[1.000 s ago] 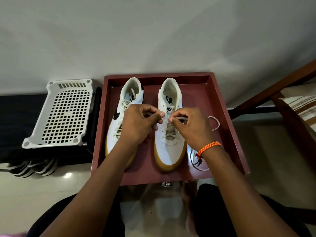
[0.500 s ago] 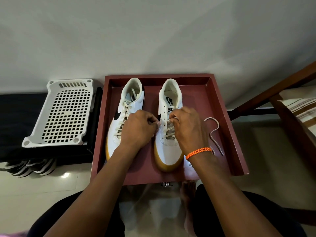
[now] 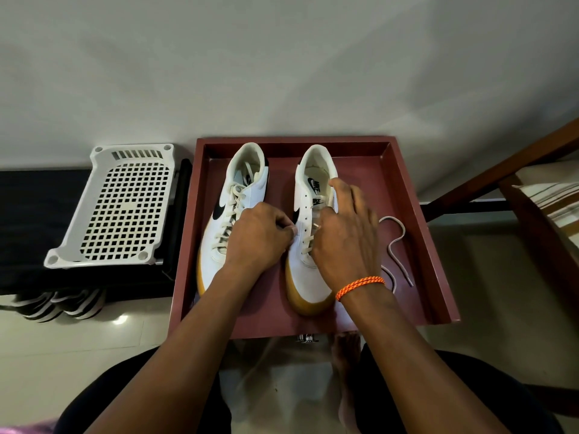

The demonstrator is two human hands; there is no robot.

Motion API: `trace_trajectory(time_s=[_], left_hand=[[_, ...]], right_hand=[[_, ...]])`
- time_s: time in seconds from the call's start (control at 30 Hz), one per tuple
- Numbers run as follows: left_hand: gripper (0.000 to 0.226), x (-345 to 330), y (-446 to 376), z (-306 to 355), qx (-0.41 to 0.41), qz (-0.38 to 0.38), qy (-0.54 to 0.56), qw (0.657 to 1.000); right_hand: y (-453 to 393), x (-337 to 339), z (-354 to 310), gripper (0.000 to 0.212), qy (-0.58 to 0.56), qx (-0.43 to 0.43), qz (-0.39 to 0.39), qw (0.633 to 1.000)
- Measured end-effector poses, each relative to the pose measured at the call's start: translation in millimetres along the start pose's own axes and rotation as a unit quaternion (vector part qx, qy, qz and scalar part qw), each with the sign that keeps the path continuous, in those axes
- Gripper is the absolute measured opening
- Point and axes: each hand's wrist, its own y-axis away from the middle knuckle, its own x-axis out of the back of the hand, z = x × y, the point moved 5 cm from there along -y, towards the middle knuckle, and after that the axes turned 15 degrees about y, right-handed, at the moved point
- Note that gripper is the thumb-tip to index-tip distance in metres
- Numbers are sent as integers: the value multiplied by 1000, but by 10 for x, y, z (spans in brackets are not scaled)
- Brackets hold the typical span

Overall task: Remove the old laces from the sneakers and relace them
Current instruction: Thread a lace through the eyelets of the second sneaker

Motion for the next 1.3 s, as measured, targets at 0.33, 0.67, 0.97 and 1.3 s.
trace_trajectory(time_s=[0.33, 0.67, 0.97, 1.3], left_hand=[[20, 16, 25, 76, -17, -20, 19, 999], [7, 26, 55, 128, -47, -6, -21, 999], [10, 17, 77, 201, -86, 47, -49, 994], [15, 127, 99, 213, 78, 10, 385, 919]], right_hand=[[-18, -272, 125, 21, -174, -92, -64, 978], [-22, -288, 99, 11, -166, -90, -118, 975], [-17, -273, 65, 20, -97, -13, -135, 986], [-28, -251, 191, 18, -116, 1, -104, 988]])
